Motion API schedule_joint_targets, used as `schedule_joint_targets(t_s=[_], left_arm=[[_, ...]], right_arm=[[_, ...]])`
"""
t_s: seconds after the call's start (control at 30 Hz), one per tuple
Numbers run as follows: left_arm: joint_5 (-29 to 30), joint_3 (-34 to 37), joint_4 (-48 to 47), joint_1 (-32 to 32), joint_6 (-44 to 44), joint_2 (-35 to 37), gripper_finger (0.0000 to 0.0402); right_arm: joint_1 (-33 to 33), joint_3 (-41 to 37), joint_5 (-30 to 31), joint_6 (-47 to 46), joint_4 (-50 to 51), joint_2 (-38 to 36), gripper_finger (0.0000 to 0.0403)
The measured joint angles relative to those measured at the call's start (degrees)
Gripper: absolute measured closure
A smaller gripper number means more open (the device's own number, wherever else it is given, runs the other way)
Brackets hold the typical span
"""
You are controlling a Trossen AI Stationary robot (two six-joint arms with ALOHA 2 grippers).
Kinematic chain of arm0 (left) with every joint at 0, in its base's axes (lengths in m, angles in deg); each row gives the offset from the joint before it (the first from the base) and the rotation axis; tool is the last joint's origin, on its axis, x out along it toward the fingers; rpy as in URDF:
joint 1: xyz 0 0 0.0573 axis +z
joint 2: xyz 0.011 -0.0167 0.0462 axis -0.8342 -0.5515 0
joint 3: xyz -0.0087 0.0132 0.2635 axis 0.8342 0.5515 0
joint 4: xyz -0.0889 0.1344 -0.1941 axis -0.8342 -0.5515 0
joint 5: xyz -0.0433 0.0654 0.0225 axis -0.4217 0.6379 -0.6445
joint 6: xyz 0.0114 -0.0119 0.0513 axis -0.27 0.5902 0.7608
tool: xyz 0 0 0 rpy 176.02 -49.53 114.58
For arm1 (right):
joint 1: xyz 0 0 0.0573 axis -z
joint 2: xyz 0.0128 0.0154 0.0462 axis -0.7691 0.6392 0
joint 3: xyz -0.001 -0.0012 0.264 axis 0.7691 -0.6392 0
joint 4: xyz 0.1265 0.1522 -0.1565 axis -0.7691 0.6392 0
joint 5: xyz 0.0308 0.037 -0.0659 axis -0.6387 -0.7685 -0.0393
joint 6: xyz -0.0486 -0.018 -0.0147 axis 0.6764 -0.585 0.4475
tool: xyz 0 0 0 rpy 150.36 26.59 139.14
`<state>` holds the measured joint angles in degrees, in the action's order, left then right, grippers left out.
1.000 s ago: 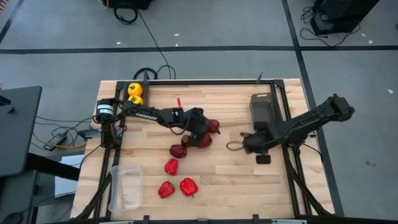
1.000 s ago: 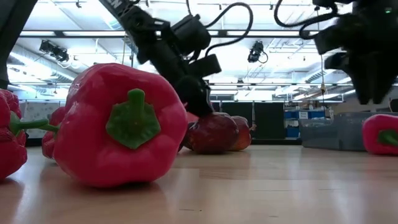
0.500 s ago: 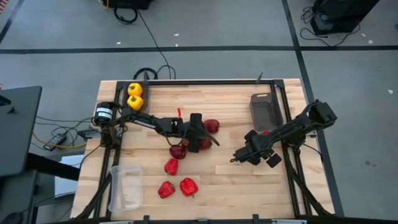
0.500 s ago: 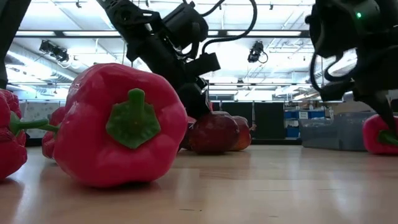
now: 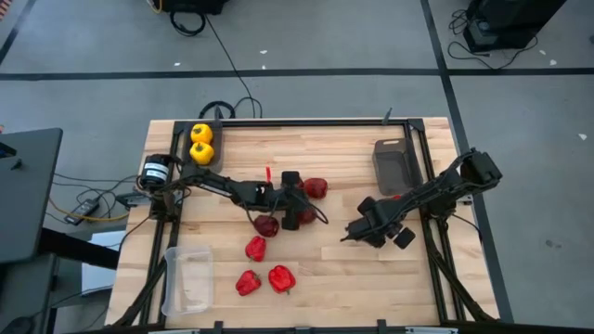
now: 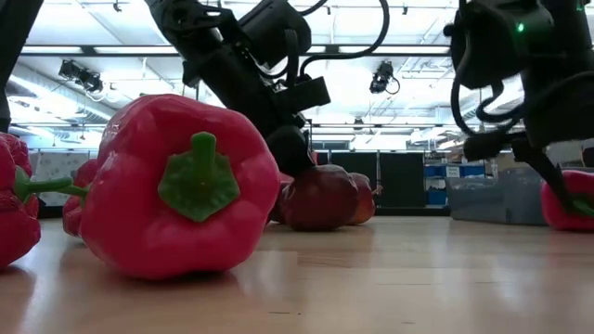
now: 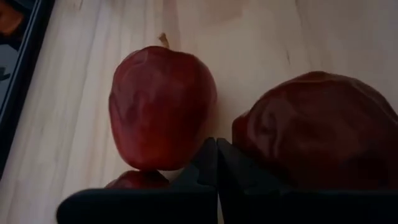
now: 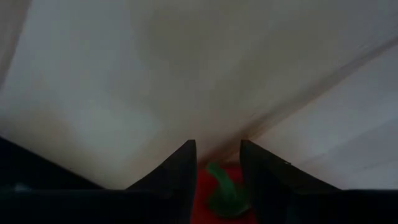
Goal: Sort produce into baskets
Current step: Put the red bell pepper into the right black transparent bin
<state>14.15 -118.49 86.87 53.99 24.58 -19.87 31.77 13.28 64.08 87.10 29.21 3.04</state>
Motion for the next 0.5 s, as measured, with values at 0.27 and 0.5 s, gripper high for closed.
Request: schedule_joint_targets(t_s=[0.27,0.5], left_arm=[[1.2,0.0,0.1,-1.1,-2.5,0.0,0.0401],[1.7,-0.1,2.0,-1.4,-4.0,0.0,0.0401]], right_arm=[[0.6,-4.1,0.3,1.7,1.2,0.0,0.0268],[1.0,-5.0,6.5,5.1,2.2,0.0,0.0270]])
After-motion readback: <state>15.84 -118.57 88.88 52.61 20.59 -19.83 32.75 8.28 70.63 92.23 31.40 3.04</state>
